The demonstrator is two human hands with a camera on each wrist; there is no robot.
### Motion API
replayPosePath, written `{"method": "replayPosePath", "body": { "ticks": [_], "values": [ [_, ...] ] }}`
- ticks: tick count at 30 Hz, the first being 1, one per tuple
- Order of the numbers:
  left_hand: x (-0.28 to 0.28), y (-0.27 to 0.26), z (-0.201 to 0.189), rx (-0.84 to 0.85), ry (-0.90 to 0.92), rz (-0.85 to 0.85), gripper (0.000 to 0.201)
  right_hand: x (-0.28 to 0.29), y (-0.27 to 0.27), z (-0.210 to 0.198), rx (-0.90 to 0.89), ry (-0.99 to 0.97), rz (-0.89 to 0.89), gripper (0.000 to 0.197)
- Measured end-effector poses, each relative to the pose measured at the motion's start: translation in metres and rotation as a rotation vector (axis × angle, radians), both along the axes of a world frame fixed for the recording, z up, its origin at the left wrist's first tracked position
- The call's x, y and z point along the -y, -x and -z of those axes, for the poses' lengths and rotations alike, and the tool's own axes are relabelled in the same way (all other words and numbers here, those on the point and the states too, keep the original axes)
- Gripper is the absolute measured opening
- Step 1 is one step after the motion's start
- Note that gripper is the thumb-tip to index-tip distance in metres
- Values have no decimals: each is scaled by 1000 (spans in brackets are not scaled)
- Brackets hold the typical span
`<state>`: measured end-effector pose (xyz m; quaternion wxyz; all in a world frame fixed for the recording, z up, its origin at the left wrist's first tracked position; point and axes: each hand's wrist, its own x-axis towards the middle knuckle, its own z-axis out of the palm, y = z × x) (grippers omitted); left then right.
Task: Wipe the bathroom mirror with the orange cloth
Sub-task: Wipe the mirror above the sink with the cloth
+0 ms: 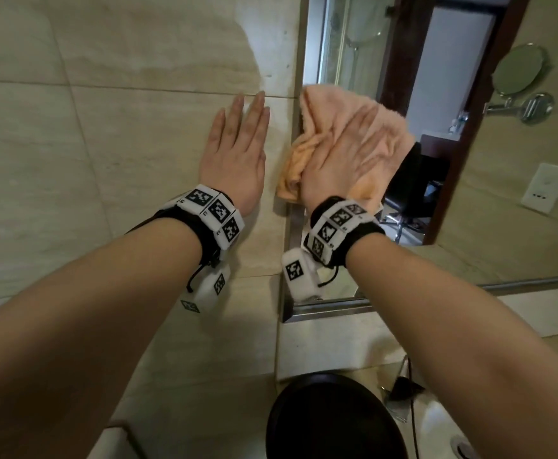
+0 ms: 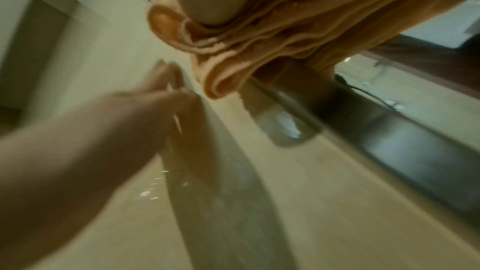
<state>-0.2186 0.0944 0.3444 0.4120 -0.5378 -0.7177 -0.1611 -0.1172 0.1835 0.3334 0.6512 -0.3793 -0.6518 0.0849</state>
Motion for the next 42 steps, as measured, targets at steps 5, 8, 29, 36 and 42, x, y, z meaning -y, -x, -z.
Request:
{"method": "replayPosePath", "body": {
  "ticks": [5,8,29,36,42],
  "values": [
    [4,8,-5,26,-16,14,59,13,11,-59,71,-280,-214,53],
    [5,11,-4,41,-34,-2,57,9,13,-65,215,-353,-131,56],
    [23,13,80,214,23,-26,64,7,11,110,443,-297,57,59],
    [23,7,107,280,70,-2,69,7,16,191,480,-260,75,52],
    [27,-3,144,319,161,8,68,17,10,241,600,-181,54,53]
  ]
}}
